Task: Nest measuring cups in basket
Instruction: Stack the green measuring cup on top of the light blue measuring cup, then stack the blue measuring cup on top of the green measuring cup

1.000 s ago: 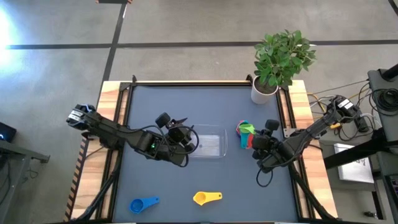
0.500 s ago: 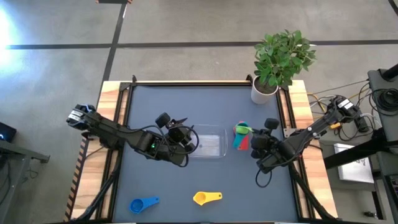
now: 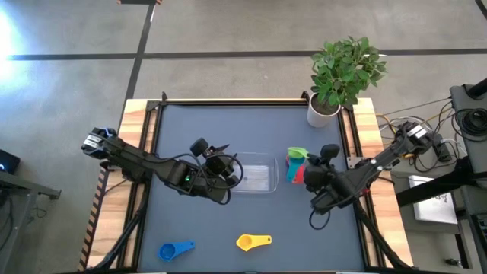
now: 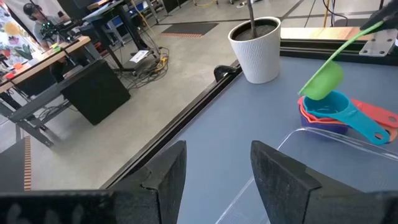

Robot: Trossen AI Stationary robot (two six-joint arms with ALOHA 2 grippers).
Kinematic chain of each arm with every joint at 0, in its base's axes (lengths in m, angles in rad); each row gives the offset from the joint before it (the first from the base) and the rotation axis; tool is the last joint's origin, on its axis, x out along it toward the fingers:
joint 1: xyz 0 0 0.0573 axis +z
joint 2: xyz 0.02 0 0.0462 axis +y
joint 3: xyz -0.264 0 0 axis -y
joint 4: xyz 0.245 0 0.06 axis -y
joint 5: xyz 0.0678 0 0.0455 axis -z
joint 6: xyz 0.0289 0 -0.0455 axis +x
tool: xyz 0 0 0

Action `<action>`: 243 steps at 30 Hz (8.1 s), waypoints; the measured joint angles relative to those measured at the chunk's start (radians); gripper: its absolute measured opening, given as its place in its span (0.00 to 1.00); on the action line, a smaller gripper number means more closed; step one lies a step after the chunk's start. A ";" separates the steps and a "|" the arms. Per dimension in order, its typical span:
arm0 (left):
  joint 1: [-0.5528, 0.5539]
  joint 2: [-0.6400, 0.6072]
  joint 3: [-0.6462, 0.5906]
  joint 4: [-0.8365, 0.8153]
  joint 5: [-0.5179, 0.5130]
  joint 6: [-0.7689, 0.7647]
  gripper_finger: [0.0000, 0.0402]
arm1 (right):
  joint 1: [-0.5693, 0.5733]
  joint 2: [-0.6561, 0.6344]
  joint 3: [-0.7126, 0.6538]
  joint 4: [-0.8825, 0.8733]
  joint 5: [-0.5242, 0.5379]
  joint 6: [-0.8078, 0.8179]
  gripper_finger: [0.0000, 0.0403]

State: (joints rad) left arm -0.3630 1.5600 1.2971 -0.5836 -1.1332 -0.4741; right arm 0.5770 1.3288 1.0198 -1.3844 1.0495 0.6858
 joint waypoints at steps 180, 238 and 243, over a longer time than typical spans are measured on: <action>-0.148 0.014 0.228 -0.413 0.808 0.381 0.00 | 0.173 -0.240 -0.551 1.949 -0.444 -0.444 0.57; 0.126 0.177 0.227 -0.171 0.725 0.639 0.00 | 0.017 0.068 -0.012 1.378 -0.088 -0.863 0.57; 0.144 0.190 0.227 -0.175 0.720 0.647 0.00 | -0.005 0.155 0.140 1.145 -0.091 -0.834 0.57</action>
State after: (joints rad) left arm -0.2194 1.7496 1.5242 -0.7583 -0.4129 0.1726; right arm 0.5722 1.4837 1.1601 -0.2396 0.9581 -0.1477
